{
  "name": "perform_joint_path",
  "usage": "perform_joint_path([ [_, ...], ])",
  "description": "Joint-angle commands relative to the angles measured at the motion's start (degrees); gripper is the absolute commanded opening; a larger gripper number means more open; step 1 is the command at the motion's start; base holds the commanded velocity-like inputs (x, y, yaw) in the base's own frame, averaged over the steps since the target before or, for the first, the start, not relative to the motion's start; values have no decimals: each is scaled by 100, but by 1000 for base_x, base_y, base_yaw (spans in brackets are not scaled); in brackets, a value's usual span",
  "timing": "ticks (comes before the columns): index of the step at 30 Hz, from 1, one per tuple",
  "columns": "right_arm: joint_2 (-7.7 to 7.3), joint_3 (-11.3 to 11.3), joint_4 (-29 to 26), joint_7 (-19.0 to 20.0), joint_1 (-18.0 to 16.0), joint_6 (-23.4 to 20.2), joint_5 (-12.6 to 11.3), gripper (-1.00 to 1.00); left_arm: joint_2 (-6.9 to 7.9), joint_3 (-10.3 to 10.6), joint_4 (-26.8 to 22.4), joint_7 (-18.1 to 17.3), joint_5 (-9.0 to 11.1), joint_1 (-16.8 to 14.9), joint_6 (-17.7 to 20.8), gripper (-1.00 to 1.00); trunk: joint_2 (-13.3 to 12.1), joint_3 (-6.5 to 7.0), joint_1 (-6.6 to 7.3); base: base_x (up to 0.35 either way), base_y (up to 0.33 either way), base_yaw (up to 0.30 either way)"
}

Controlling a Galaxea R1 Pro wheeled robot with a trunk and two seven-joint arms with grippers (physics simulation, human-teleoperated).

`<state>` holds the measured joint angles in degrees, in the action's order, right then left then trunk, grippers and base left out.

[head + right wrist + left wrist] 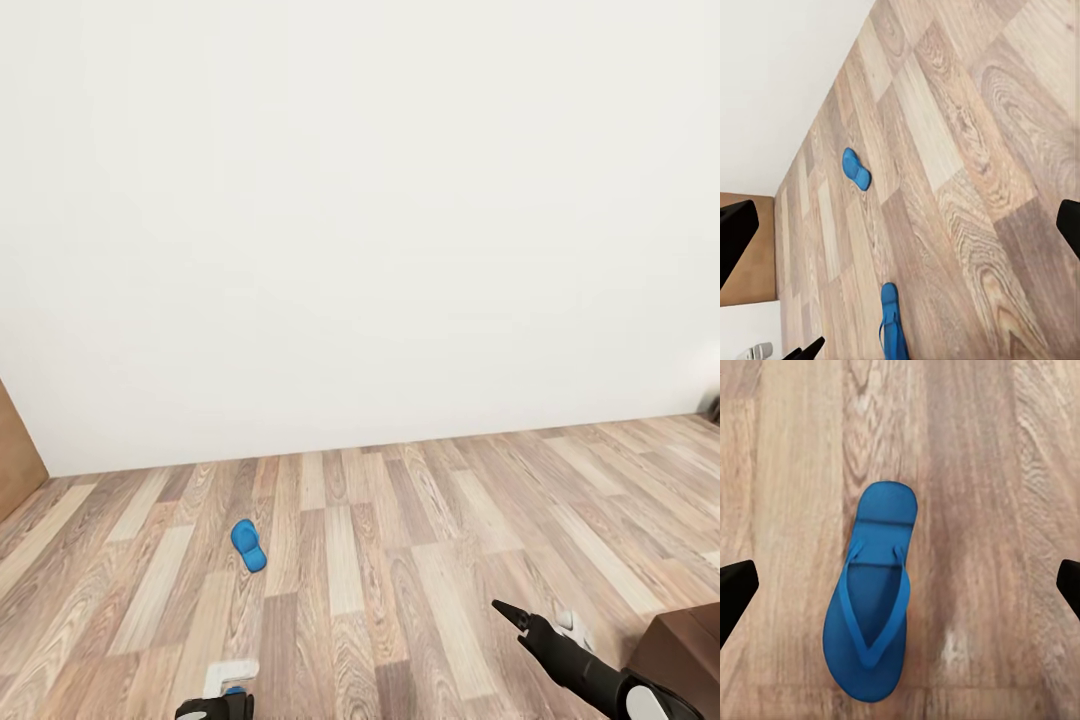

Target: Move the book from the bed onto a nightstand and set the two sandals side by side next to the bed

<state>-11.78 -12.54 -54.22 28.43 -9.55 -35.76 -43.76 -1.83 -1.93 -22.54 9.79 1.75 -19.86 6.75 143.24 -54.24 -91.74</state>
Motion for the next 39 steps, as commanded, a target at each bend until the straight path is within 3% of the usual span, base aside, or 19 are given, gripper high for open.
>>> perform_joint_path([
  [1,1,-12,-1,5,-3,-46,-27,100,-3,-22,-15,9,18,0,30,100,4,-29,-1,0,0,0],
  [7,0,-12,-2,5,-3,-46,-34,100,-1,-27,-237,53,14,-77,122,100,12,-162,-17,0,0,0],
  [10,1,-12,-2,5,-3,-46,-35,100,-1,-27,-392,117,15,-411,625,100,16,-228,-24,0,0,0],
  [15,1,-12,-4,5,-3,-46,-36,100,7,-27,-441,143,32,-723,991,100,23,-339,-37,0,0,0],
  [24,0,-12,-4,5,-3,-46,-36,100,23,-21,-407,139,232,-787,1040,100,35,-538,-60,0,0,0],
  [39,-12,-12,-7,5,-3,-51,-36,100,43,-17,-149,137,247,-791,749,100,55,-870,-99,0,0,0],
])
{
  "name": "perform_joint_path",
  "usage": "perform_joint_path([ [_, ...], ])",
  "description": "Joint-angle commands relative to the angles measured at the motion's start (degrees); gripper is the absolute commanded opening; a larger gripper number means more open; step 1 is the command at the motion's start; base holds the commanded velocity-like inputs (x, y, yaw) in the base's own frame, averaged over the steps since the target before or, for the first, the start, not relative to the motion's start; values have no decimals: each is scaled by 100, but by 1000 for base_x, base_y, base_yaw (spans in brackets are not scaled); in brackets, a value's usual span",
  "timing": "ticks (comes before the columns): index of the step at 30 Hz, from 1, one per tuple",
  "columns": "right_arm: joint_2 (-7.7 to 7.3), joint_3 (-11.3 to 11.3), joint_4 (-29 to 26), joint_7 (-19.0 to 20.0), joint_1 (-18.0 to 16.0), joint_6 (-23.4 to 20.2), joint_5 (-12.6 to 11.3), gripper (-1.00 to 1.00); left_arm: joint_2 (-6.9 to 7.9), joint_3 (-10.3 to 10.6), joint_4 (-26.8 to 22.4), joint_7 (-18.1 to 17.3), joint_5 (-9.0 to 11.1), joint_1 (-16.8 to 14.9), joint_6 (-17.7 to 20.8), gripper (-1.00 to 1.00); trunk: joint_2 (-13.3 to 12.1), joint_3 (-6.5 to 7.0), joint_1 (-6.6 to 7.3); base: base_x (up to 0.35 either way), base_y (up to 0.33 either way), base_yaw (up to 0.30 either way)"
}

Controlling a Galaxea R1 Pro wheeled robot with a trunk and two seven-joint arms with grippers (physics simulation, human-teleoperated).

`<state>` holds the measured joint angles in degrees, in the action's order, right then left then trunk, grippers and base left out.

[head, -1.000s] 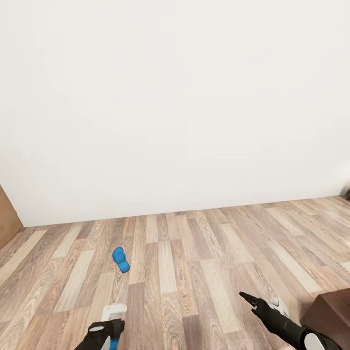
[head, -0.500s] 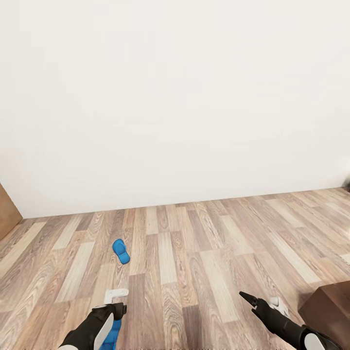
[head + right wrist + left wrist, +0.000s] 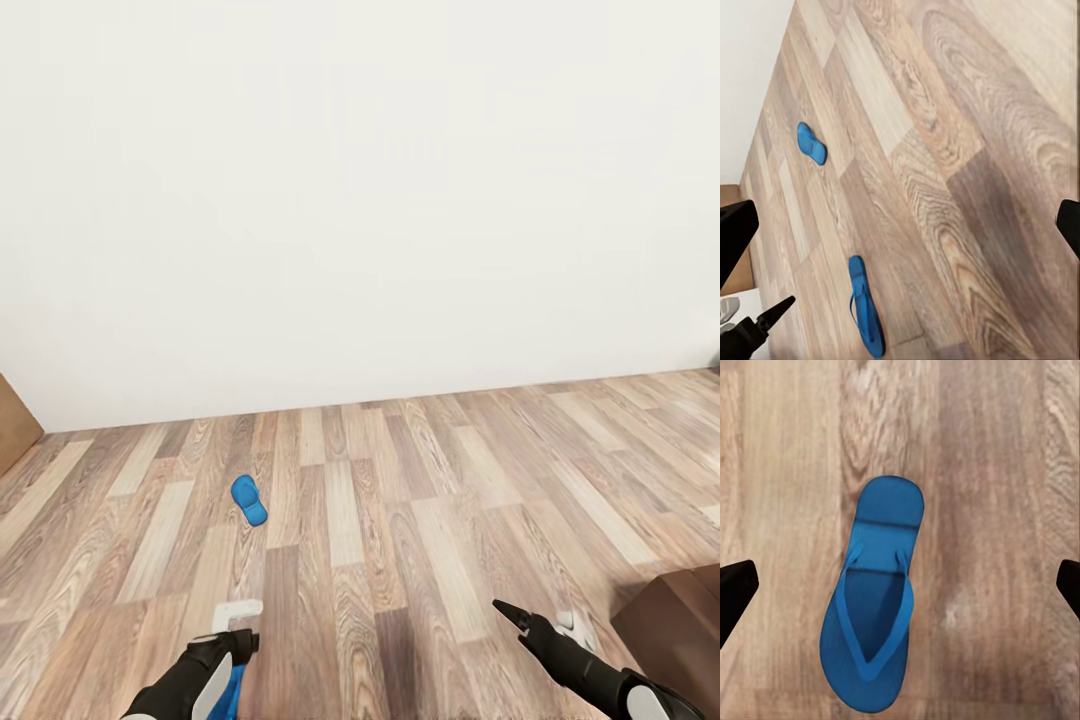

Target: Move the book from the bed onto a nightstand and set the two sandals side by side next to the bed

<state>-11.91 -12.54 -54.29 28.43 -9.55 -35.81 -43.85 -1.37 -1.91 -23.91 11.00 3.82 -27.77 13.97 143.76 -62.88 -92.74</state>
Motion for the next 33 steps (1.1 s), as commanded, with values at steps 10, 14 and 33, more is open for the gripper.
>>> perform_joint_path([
  [10,4,-12,-2,5,-3,-49,-27,100,82,-22,-9,16,43,0,-87,100,16,-227,-24,0,0,0],
  [14,4,-12,-1,5,-3,-49,-27,100,137,-27,-9,16,52,0,-88,100,21,-316,-35,0,0,0],
  [33,-23,-27,-3,18,-3,-114,-36,100,154,-28,-12,-1,58,0,-88,100,47,-737,-84,0,0,0],
])
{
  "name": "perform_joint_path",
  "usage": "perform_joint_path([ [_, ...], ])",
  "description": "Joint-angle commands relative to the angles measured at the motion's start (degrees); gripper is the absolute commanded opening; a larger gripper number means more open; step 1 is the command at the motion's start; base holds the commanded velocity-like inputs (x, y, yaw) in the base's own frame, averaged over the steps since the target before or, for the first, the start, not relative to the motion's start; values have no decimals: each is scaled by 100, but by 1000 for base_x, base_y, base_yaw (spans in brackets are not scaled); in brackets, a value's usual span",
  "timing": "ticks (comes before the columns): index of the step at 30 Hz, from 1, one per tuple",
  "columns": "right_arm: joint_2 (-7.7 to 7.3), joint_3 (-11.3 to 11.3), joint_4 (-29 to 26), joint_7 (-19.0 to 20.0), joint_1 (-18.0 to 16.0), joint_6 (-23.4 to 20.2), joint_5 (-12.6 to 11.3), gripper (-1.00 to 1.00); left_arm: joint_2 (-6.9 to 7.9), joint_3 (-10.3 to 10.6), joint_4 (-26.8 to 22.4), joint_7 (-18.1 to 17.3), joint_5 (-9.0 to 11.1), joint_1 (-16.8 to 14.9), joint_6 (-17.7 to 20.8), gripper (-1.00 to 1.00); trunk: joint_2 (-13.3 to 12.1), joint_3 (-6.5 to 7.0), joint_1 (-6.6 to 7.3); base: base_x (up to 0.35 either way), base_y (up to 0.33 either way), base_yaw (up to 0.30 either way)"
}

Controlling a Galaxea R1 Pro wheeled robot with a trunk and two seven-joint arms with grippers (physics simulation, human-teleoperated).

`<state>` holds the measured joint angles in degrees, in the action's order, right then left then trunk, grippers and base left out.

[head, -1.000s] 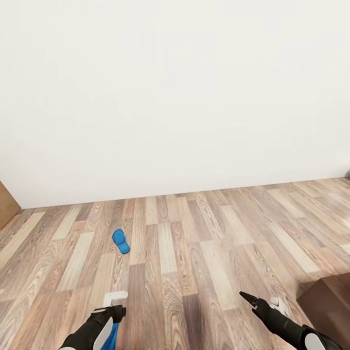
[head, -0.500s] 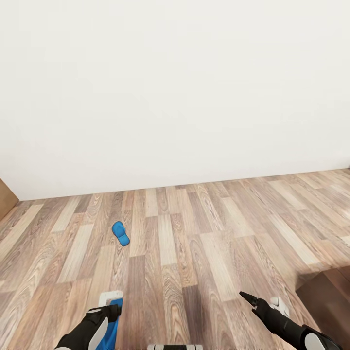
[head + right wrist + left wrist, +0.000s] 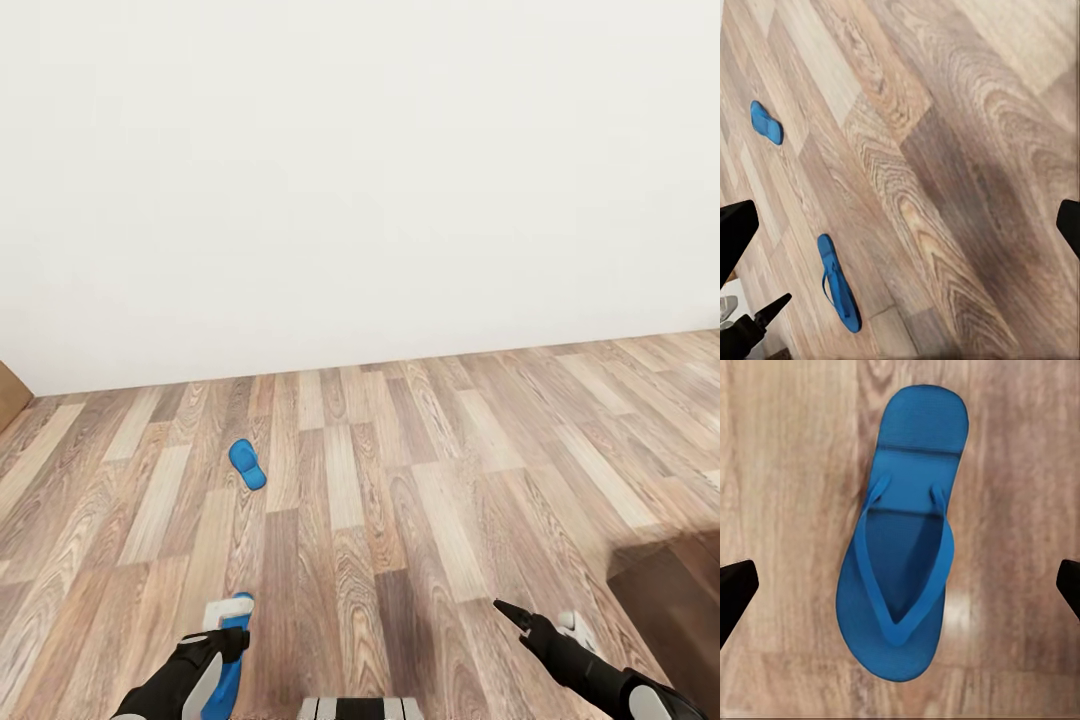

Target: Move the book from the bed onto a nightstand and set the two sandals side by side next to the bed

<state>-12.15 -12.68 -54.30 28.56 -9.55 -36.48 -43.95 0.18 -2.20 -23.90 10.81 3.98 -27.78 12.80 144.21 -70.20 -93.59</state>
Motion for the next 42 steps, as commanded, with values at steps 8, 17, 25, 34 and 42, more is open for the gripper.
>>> perform_joint_path([
  [8,-16,-25,-34,391,-3,-772,-131,100,0,5,-12,18,42,0,30,100,13,-182,-19,0,0,0],
  [17,-342,-31,6,2382,-3,-959,-200,100,0,9,-11,18,42,0,30,100,25,-382,-42,0,0,0],
  [25,-365,-33,15,3316,5,-982,-197,100,-1,9,-13,18,42,0,29,100,35,-559,-63,0,0,0],
  [34,-361,-23,7,3420,6,-977,-191,100,0,9,-15,18,42,0,28,100,47,-758,-86,0,0,0],
  [42,-350,-15,-1,3411,6,-975,-185,100,-7,11,-17,18,42,0,30,100,58,-936,-107,0,0,0],
])
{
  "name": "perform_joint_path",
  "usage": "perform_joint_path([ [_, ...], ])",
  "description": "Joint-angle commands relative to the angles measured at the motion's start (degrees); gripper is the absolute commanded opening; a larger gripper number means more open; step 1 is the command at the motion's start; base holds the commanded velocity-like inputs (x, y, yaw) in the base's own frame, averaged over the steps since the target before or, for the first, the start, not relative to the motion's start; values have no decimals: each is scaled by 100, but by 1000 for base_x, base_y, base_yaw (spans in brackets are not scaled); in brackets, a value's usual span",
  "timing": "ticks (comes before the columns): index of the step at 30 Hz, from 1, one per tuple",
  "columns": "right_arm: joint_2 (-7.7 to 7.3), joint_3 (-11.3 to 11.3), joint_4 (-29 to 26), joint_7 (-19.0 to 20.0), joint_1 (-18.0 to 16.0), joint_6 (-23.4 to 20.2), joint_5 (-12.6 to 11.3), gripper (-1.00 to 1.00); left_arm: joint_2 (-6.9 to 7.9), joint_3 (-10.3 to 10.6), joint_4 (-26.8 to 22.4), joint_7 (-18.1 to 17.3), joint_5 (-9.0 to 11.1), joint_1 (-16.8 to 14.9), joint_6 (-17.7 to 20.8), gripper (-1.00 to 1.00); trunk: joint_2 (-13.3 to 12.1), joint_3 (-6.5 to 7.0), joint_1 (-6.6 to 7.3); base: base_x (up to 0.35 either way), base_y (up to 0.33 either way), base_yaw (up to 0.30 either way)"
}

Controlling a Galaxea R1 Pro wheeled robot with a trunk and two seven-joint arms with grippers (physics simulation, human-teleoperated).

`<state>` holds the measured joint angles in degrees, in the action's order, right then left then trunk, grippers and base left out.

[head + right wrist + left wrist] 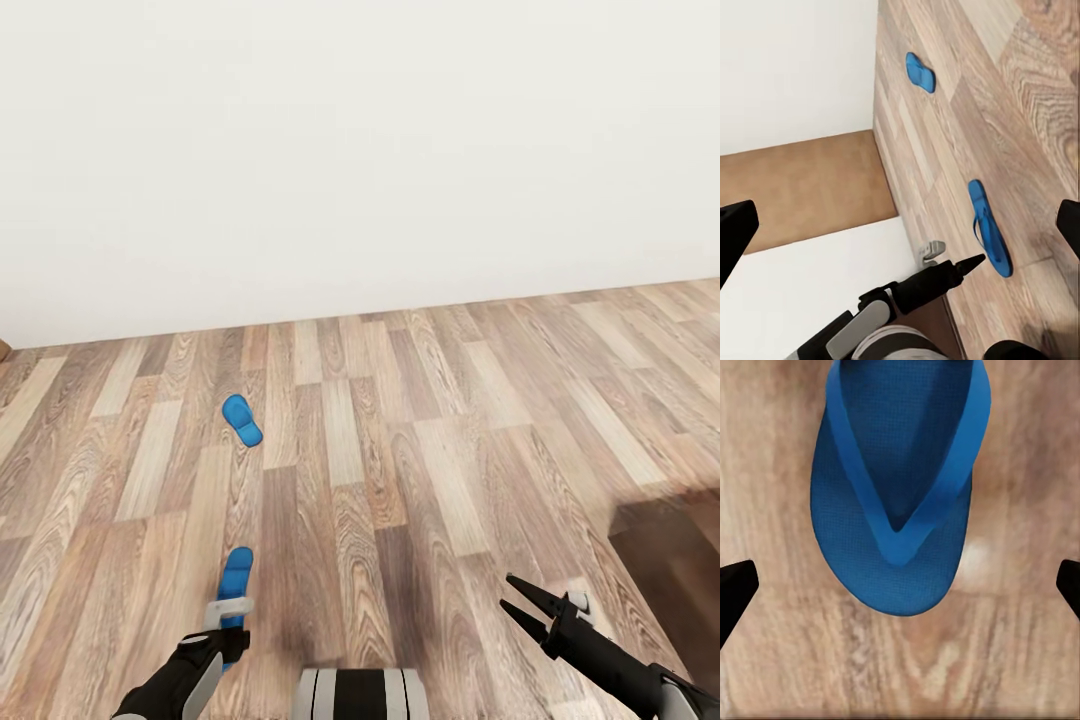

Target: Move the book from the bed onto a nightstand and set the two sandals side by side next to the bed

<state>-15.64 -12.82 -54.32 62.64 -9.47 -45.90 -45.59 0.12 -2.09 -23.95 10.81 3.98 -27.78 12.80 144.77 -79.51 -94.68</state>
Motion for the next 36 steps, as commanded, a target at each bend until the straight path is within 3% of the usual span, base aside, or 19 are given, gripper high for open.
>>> perform_joint_path([
  [1,-1,-1,1,3,-2,-35,-20,100,-1,2,-13,18,42,1,30,100,3,-27,-1,0,0,0],
  [7,0,-1,1,3,-2,-33,-20,100,-3,-1,-13,22,42,1,23,100,11,-159,-17,0,0,0],
  [15,0,-1,1,3,-2,-33,-20,100,1,3,-13,26,33,8,-36,100,11,-159,-17,23,0,0],
  [36,0,-9,1,3,-2,-33,-20,100,10,7,-13,30,24,36,-339,100,11,-159,-17,152,0,0],
])
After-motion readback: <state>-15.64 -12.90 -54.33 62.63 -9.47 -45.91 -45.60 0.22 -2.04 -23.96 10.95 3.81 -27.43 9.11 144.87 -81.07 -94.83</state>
